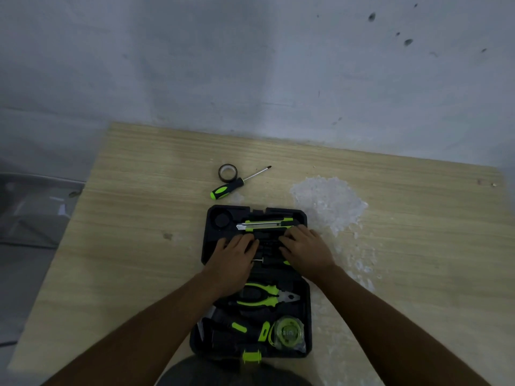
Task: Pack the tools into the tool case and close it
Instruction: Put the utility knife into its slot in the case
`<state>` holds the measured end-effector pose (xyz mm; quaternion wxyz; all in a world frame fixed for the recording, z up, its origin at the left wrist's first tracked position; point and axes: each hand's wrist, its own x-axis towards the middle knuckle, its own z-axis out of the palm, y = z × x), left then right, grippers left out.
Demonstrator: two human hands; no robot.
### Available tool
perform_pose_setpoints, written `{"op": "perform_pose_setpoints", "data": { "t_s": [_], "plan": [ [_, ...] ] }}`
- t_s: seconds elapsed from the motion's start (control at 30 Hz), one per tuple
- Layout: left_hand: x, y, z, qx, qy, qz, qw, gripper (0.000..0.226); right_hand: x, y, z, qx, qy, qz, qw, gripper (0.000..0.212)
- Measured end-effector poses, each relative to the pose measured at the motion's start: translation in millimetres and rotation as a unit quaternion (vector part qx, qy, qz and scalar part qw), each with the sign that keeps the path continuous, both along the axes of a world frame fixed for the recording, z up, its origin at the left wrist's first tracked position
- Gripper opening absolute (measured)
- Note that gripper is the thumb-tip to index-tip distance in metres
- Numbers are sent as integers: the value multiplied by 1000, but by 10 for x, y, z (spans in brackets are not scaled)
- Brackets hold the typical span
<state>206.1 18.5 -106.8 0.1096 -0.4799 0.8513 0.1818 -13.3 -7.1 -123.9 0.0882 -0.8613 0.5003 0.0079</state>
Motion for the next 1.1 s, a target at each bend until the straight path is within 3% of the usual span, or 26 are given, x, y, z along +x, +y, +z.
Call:
{"op": "perform_pose_setpoints", "data": {
  "t_s": [0.5,0.6,0.7,0.83,0.97,1.1],
  "plan": [
    [33,-35,-68,-21,4,-13,1000,53,41,-51,35,8,3,32,999,33],
    [21,-57,-61,-25,-8,-22,999,54,59,-69,8,19,-6,18,1000,25],
    [-37,-81,-61,-3,-42,-28,999,56,75,-142,29,60,8,17,998,13],
    [-103,-77,-53,16,-55,-16,998,54,105,-182,28,119,57,-5,991,25],
    [-116,-122,7,11,-19,14,1000,43,85,-254,44,185,22,-86,979,30],
    [-73,-283,47,-18,100,116,988,36,69,-312,129,219,2,-104,970,38]
  ]
}}
